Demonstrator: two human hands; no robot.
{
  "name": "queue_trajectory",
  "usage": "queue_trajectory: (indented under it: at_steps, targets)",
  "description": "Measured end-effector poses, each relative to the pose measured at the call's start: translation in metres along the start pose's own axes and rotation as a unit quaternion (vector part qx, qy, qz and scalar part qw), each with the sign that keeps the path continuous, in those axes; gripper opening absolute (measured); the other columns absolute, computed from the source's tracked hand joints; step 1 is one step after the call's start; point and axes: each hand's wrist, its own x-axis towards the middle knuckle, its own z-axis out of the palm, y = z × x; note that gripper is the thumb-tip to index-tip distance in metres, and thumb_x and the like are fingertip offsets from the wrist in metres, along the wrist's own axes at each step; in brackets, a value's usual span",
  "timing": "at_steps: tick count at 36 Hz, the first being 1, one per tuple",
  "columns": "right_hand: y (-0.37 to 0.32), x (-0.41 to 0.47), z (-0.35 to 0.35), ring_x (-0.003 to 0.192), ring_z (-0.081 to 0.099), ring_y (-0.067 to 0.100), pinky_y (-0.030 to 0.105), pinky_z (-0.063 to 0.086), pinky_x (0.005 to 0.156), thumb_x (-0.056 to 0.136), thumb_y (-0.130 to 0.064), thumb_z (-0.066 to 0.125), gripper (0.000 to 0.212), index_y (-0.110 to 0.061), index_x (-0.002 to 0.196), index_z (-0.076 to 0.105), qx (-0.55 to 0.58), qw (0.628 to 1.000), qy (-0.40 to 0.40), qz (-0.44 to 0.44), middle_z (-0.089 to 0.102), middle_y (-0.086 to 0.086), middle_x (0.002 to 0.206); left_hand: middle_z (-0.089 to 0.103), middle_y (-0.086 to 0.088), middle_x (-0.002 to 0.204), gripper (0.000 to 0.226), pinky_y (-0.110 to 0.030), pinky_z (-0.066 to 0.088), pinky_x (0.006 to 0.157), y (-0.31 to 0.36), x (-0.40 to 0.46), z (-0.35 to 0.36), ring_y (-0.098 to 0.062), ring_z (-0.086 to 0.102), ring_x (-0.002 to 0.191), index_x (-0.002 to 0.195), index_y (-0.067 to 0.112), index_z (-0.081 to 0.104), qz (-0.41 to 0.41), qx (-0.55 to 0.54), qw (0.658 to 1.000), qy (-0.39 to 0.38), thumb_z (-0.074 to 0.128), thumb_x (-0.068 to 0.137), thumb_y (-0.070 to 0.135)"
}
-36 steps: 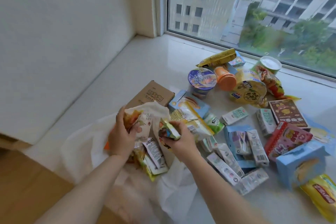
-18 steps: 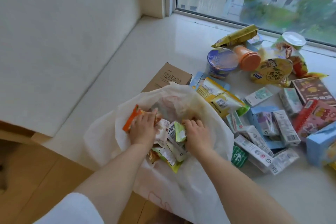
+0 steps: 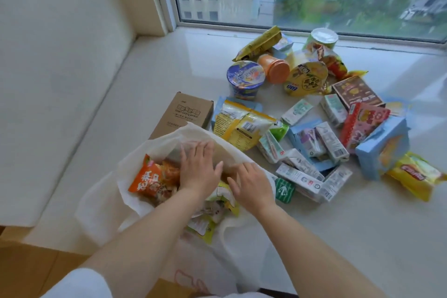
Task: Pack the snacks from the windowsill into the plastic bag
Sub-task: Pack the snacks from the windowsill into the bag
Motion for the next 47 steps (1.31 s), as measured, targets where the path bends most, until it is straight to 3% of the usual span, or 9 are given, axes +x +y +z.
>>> queue_trajectory:
  at_steps: [2,7,12,17,22,27,35,39,47]
  targets:
    - [0.015,0.001,-0.012,0.068,0.061,0.022,0.03,0.053,0.059,0.081,-0.035,0.042,0.034,-0.013,0.085,0.068,-0.011,0.999,0.047,-0.009,0.064,0.0,0.075,0.028,-0.001,0.15,0.063,-0.048,0.012,0.117,0.025,0.009,-0.006,-0.022,0.023,0.139,0.148,0.02,0.021,0.026,-0.014,1.0,0.003,0.042,0.094,0.044]
    - [0.067,-0.001,-0.041,0.066,0.059,0.024,0.029,0.044,0.067,0.081,-0.027,0.044,0.026,-0.013,0.075,0.065,-0.003,0.994,0.103,0.024,0.063,0.001,0.07,0.034,-0.002,0.145,0.061,-0.048,0.015,0.116,0.089,0.031,-0.009,-0.023,0.027,0.137,0.144,0.019,0.029,0.099,-0.04,0.994,0.026,0.05,0.091,0.037]
    - [0.133,-0.017,-0.071,0.061,0.058,0.023,0.031,0.049,0.054,0.078,-0.029,0.041,0.029,-0.015,0.066,0.064,-0.016,0.993,0.096,0.065,0.061,-0.001,0.063,0.039,-0.005,0.142,0.06,-0.044,0.017,0.116,0.161,0.044,0.002,-0.024,0.031,0.135,0.143,0.016,0.034,0.13,-0.048,0.99,0.011,0.053,0.089,0.033]
    - [0.207,-0.029,-0.106,0.062,0.058,0.026,0.033,0.049,0.058,0.076,-0.021,0.049,0.019,-0.013,0.065,0.063,-0.02,0.993,0.058,0.104,0.062,0.003,0.063,0.036,-0.003,0.144,0.058,-0.04,0.018,0.115,0.232,0.058,0.012,-0.023,0.029,0.135,0.143,0.019,0.031,0.123,-0.04,0.992,-0.013,0.051,0.09,0.033]
    - [0.285,-0.031,-0.138,0.087,0.055,0.03,0.039,0.043,0.076,0.088,-0.018,0.054,0.015,-0.008,0.086,0.066,-0.024,0.99,0.006,0.142,0.065,0.011,0.086,0.033,-0.004,0.145,0.059,-0.039,0.022,0.113,0.3,0.084,0.02,-0.025,0.03,0.134,0.144,0.021,0.03,0.112,-0.014,0.992,-0.049,0.05,0.09,0.035]
    - [0.353,-0.023,-0.166,0.086,0.056,0.033,0.04,0.045,0.073,0.085,-0.014,0.056,0.013,-0.005,0.08,0.065,-0.024,0.986,0.023,0.166,0.065,0.014,0.082,0.033,-0.005,0.146,0.057,-0.041,0.021,0.114,0.358,0.122,0.02,-0.025,0.028,0.136,0.143,0.02,0.032,0.093,-0.033,0.992,-0.08,0.051,0.091,0.029]
    - [0.417,0.039,-0.193,0.102,0.053,0.028,0.036,0.041,0.084,0.092,-0.019,0.049,0.022,-0.007,0.1,0.065,-0.004,0.98,0.028,0.199,0.063,0.01,0.104,0.037,-0.004,0.144,0.054,-0.042,0.027,0.111,0.395,0.183,0.032,-0.025,0.031,0.133,0.142,0.02,0.035,0.033,-0.049,0.992,-0.108,0.048,0.091,0.032]
    - [0.436,0.092,-0.195,0.104,0.051,0.026,0.035,0.042,0.081,0.092,-0.018,0.047,0.023,-0.007,0.103,0.064,0.013,0.984,0.027,0.176,0.06,0.01,0.106,0.039,-0.005,0.142,0.05,-0.042,0.029,0.11,0.401,0.219,0.042,-0.024,0.034,0.131,0.142,0.02,0.036,0.017,-0.038,0.993,-0.114,0.045,0.094,0.031]
    - [0.457,0.197,-0.183,0.12,0.039,0.026,0.037,0.037,0.096,0.09,-0.018,0.048,0.044,-0.014,0.133,0.042,-0.019,0.987,-0.003,0.16,0.043,0.009,0.131,0.037,-0.003,0.145,0.041,-0.051,0.002,0.118,0.397,0.314,0.038,-0.024,0.024,0.139,0.136,0.021,0.045,0.103,0.092,0.988,-0.061,0.037,0.095,0.022]
